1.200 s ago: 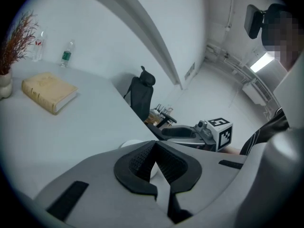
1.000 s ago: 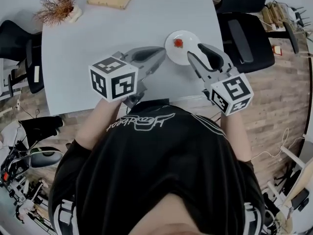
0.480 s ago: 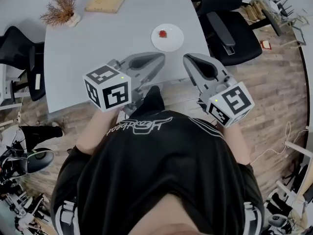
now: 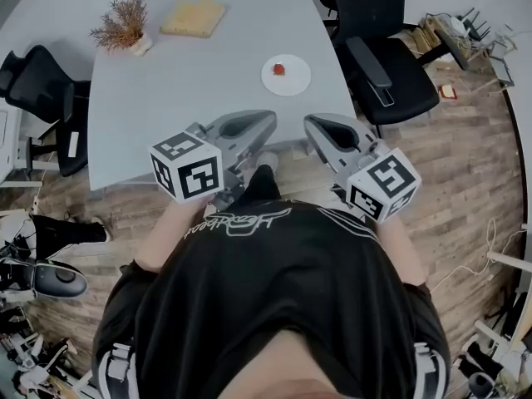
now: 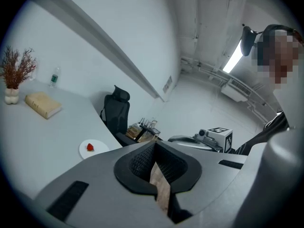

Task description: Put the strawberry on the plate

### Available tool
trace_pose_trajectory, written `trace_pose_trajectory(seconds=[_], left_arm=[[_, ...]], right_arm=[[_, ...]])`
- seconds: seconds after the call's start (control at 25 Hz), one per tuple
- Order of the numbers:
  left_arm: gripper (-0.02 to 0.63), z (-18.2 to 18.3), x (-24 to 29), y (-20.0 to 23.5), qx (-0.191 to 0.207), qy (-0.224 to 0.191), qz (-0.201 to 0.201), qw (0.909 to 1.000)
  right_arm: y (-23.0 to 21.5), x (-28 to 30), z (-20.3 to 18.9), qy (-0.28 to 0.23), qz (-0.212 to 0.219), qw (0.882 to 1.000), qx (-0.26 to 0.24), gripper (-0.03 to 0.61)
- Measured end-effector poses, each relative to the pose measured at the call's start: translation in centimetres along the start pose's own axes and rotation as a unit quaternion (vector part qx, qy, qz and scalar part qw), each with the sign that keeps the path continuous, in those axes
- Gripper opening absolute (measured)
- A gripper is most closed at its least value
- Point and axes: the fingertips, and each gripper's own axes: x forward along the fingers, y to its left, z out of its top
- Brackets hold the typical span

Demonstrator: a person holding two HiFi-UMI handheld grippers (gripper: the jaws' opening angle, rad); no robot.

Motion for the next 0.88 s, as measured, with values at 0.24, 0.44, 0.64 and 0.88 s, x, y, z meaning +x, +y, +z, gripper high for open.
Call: trace_pose_trajectory(seconds=[0.24,0.44,0.64,0.88], left_arm=[[0.006,-1.1,-0.5,-0.7,-0.005,-0.005,0.007,1.0],[0.006,-1.6,-0.6,-1.0,-0.006,-0.006,0.006,0.9999],[0.006,-1.7,-0.7,-1.3,-0.004,-0.009,0.005,0.9999],[0.006,-1.8,-0.8,-1.4,-0.002,-0.007,0.004,1.0]], right_arm=[[1.1,-0.5,-1.3,0.01,0.007,1.0,0.014,0.009],[1.2,-0.7,-1.8,0.015,0.004,1.0,0.014,0.008],[1.7,-0.7,-2.2,0.025,0.011,1.0,0.009,0.008],[1.8,-0.6,-2.6,0.029,0.009,0.999,0.011,0.008]])
